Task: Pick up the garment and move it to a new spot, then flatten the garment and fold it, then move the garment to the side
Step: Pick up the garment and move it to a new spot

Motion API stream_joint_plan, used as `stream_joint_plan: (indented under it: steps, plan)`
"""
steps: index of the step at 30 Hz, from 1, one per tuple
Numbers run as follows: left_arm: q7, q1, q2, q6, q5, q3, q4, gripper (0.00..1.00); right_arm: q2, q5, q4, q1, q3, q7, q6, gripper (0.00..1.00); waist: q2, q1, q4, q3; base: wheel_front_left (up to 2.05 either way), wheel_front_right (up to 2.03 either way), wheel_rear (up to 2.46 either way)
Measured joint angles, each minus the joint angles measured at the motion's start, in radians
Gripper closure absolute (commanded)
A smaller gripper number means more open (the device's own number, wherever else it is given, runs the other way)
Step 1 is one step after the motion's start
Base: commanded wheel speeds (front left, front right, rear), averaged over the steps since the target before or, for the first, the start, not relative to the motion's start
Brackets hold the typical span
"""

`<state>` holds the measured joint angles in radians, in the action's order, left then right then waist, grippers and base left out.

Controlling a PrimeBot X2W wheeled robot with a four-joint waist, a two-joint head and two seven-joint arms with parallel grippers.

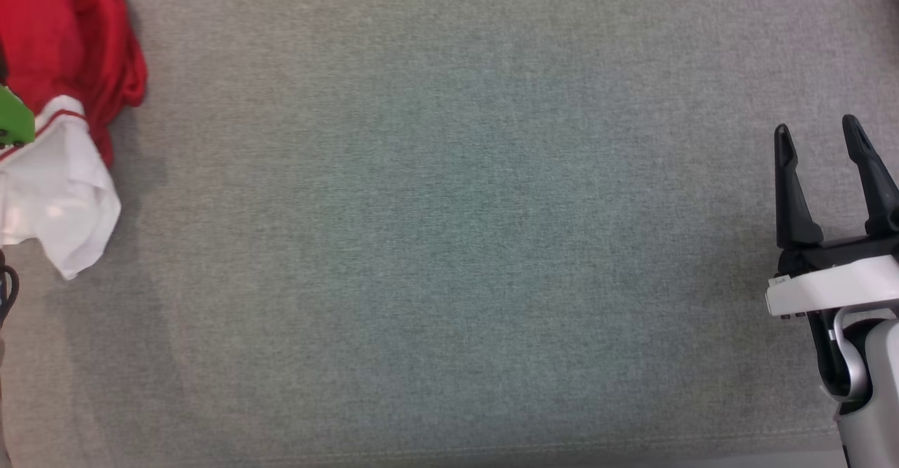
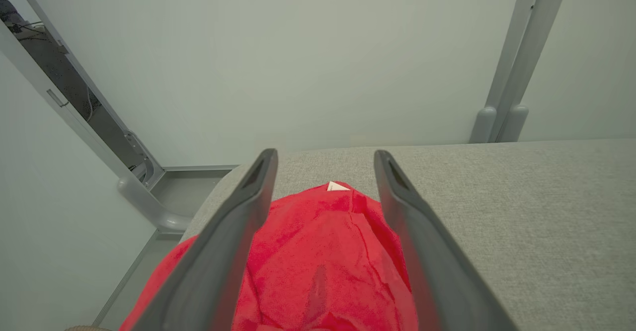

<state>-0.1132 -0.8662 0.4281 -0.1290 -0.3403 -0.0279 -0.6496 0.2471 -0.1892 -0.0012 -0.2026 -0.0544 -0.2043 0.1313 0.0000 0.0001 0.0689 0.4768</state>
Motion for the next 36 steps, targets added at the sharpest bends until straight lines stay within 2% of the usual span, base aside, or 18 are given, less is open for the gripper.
stream_joint_plan:
  steps: [3, 9, 14, 15, 16, 17, 21, 25, 31, 36]
  plan:
    - [0.043, -0.016, 0.018, 0.0, -0.041, -0.023, -0.056, 0.0, -0.002, 0.001, 0.004, -0.014, 0.003, -0.004, 0.0, 0.0, 0.0, 0.0, -0.022, 0.028, 0.0, 0.0, 0.0]
    - [0.22, -0.024, 0.034, 0.0, -0.158, -0.079, -0.169, 0.0, -0.009, 0.002, 0.019, -0.04, 0.012, -0.01, 0.0, 0.0, 0.0, 0.0, -0.053, 0.057, 0.0, 0.0, 0.0]
    - [0.3, -0.02, 0.048, 0.0, -0.231, -0.105, -0.221, 0.0, -0.012, 0.006, 0.029, -0.057, 0.021, -0.013, 0.0, 0.0, 0.0, 0.0, -0.061, 0.059, 0.0, 0.0, 0.0]
    - [0.316, -0.018, 0.05, 0.0, -0.236, -0.112, -0.229, 0.41, -0.013, 0.006, 0.03, -0.059, 0.025, -0.015, 0.0, 0.0, 0.0, 0.0, -0.063, 0.059, 0.0, 0.0, 0.0]
    - [0.33, -0.016, 0.051, 0.0, -0.257, -0.112, -0.236, 0.65, -0.014, 0.006, 0.034, -0.063, 0.031, -0.015, 0.0, 0.0, 0.0, 0.0, -0.065, 0.057, 0.0, 0.0, 0.0]
    - [0.34, -0.016, 0.051, 0.0, -0.277, -0.111, -0.241, 1.0, -0.015, 0.006, 0.036, -0.065, 0.033, -0.018, 0.0, 0.0, 0.0, 0.0, -0.067, 0.055, 0.0, 0.0, 0.0]
    - [0.358, -0.014, 0.061, 0.0, -0.295, -0.126, -0.257, 1.0, -0.019, 0.005, 0.049, -0.068, 0.04, -0.022, 0.0, 0.0, 0.0, 0.0, -0.076, 0.044, 0.0, 0.0, 0.0]
    - [0.313, -0.004, 0.069, 0.0, -0.297, -0.141, -0.264, 1.0, -0.023, 0.001, 0.059, -0.068, 0.039, -0.026, 0.0, 0.0, 0.0, 0.0, -0.084, 0.027, 0.0, 0.0, 0.0]
    - [0.162, -0.007, 0.097, 0.0, -0.263, -0.156, -0.246, 1.0, -0.033, -0.002, 0.085, -0.067, 0.04, -0.035, 0.0, 0.0, 0.0, 0.0, -0.09, -0.017, 0.0, 0.0, 0.0]
    - [0.071, -0.037, 0.095, 0.002, -0.236, -0.171, -0.205, 1.0, -0.048, -0.007, 0.109, -0.056, 0.04, -0.044, 0.0, 0.0, 0.0, 0.0, -0.092, -0.066, 0.0, 0.0, 0.0]
